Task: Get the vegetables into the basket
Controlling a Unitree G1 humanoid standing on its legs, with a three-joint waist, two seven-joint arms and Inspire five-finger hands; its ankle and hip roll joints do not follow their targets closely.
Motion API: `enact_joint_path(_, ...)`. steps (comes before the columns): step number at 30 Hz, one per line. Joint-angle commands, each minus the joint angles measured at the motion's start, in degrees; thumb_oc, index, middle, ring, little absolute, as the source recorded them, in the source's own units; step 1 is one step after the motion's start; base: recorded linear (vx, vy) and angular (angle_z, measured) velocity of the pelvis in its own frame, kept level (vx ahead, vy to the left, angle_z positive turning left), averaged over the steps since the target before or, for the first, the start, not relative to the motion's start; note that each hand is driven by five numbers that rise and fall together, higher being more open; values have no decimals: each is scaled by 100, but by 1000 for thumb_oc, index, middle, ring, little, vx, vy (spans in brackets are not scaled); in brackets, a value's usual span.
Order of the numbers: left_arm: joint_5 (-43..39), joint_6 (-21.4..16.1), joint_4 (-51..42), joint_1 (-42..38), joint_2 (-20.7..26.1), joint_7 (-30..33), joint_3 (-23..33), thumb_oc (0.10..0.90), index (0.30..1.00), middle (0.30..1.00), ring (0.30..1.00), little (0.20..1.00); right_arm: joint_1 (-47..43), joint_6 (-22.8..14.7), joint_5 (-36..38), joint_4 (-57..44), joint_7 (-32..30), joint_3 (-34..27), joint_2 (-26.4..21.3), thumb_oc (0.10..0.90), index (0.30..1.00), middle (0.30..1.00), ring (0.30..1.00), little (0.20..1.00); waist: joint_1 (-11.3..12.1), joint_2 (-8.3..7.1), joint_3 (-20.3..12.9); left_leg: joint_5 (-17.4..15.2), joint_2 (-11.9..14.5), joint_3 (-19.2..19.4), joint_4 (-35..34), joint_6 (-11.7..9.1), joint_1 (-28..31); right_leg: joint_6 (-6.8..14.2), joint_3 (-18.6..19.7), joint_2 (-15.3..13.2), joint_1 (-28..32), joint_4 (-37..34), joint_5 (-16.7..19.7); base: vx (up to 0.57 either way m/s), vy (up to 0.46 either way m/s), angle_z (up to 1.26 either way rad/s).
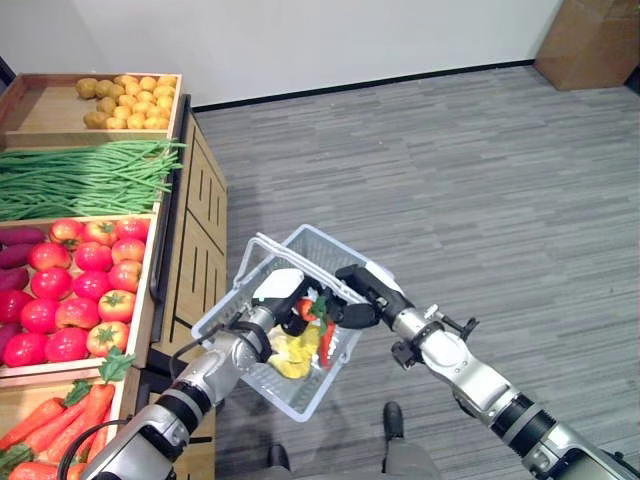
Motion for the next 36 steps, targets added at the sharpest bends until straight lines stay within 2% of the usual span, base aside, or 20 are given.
enact_joint_path(1,71,-300,-271,-561,307,195,122,900,1000,1000,1000,1000,-175,-911,-6,-421,-428,-924,554,400,300,300,300,300,76,-140,-547,31,-42,-267,5,24,-290,452,-506,-315,526,-1,-601,10,-7,9)
enact_joint_path(4,-366,-515,-946,-182,506,-44,313,900,1000,1000,1000,1000,-18,-851,-263,-48,-563,-1189,564,400,300,300,300,300,132,-135,-576,30,-48,-336,5,30,-289,450,-566,-326,577,-1,-620,3,-9,12)
enact_joint_path(8,-1618,-890,-1776,588,707,-599,625,900,1000,1000,1000,1000,171,-749,-727,579,-744,-1594,524,400,300,300,300,300,255,-129,-600,27,-71,-430,5,43,-291,443,-647,-341,640,-1,-623,-2,-3,9)
enact_joint_path(9,-1640,-881,-1807,611,725,-623,639,900,1000,1000,1000,1000,178,-752,-733,581,-747,-1588,530,400,300,300,300,300,248,-131,-609,26,-70,-432,5,43,-291,443,-650,-340,642,-1,-625,6,-3,7)
enact_joint_path(10,-2246,-962,-2182,1026,803,-838,720,900,1000,1000,1000,1000,306,-695,-986,1011,-849,-1771,504,400,300,300,300,300,308,-129,-628,28,-78,-480,5,51,-295,439,-702,-347,668,-1,-625,7,-4,5)
enact_joint_path(11,-2262,-951,-2207,1044,819,-854,731,900,1000,1000,1000,1000,308,-702,-991,1019,-852,-1765,512,400,300,300,300,300,301,-133,-636,27,-77,-484,5,51,-297,439,-707,-347,669,-1,-627,2,-10,7)
enact_joint_path(14,-4078,-877,-2495,2254,828,-1400,1034,900,1000,1000,1000,1000,570,-563,-1342,1999,-1098,-2237,443,400,300,300,300,300,458,-157,-639,57,-108,-615,5,81,-327,424,-815,-349,736,-1,-624,-15,-23,26)
enact_joint_path(16,-4511,-662,-1579,2907,724,-1719,1030,900,1000,1000,1000,1000,421,-466,-1384,3306,-1289,-2557,278,400,300,300,300,300,591,-170,-625,100,-148,-746,5,92,-383,433,-926,-370,779,-1,-622,-39,-38,35)
enact_joint_path(18,-4337,-538,-525,3120,499,-1728,1117,900,1000,1000,1000,1000,264,-354,-1415,4142,-1326,-2676,100,400,300,300,300,300,675,-183,-625,132,-161,-795,5,90,-435,434,-980,-375,783,-1,-621,-42,-26,50)
enact_joint_path(22,-3392,-383,1927,2947,-303,-1222,1543,900,1000,1000,1000,1000,-172,-236,-1239,5769,-1337,-2886,-276,400,300,300,300,300,776,-187,-590,208,-142,-870,5,58,-558,419,-1052,-353,741,-1,-610,-37,-33,10)
enact_joint_path(23,-3323,-365,2163,2917,-392,-1159,1609,900,1000,1000,1000,1000,-200,-225,-1196,5884,-1341,-2929,-296,400,300,300,300,300,779,-185,-585,213,-142,-878,5,53,-568,417,-1055,-347,736,-1,-610,-35,-44,3)
enact_joint_path(24,-3007,-277,2937,2798,-641,-907,1875,900,1000,1000,1000,1000,-279,-167,-1111,6257,-1376,-3110,-445,400,300,300,300,300,792,-193,-562,239,-121,-878,5,29,-606,410,-1070,-332,708,-1,-603,-23,-32,0)
enact_joint_path(30,-2716,-177,3703,2699,-868,-664,2176,900,1000,1000,1000,1000,-254,-145,-967,6473,-1410,-3354,-640,400,300,300,300,300,769,-181,-496,257,-88,-872,5,6,-636,400,-1063,-302,671,-1,-607,-3,-6,0)
enact_joint_path(31,-2630,-143,3825,2711,-892,-639,2213,900,1000,1000,1000,1000,-209,-135,-938,6590,-1399,-3422,-693,900,1000,1000,1000,1000,768,-177,-477,264,-73,-865,5,2,-641,396,-1058,-292,654,-1,-610,0,0,0)
enact_joint_path(36,-2542,-95,3999,2749,-943,-583,2288,900,1000,1000,1000,1000,-81,-120,-709,6757,-1349,-3648,-723,900,1000,1000,1000,1000,746,-166,-443,279,-32,-843,5,-15,-657,388,-1041,-258,616,-1,-619,5,-19,-3)
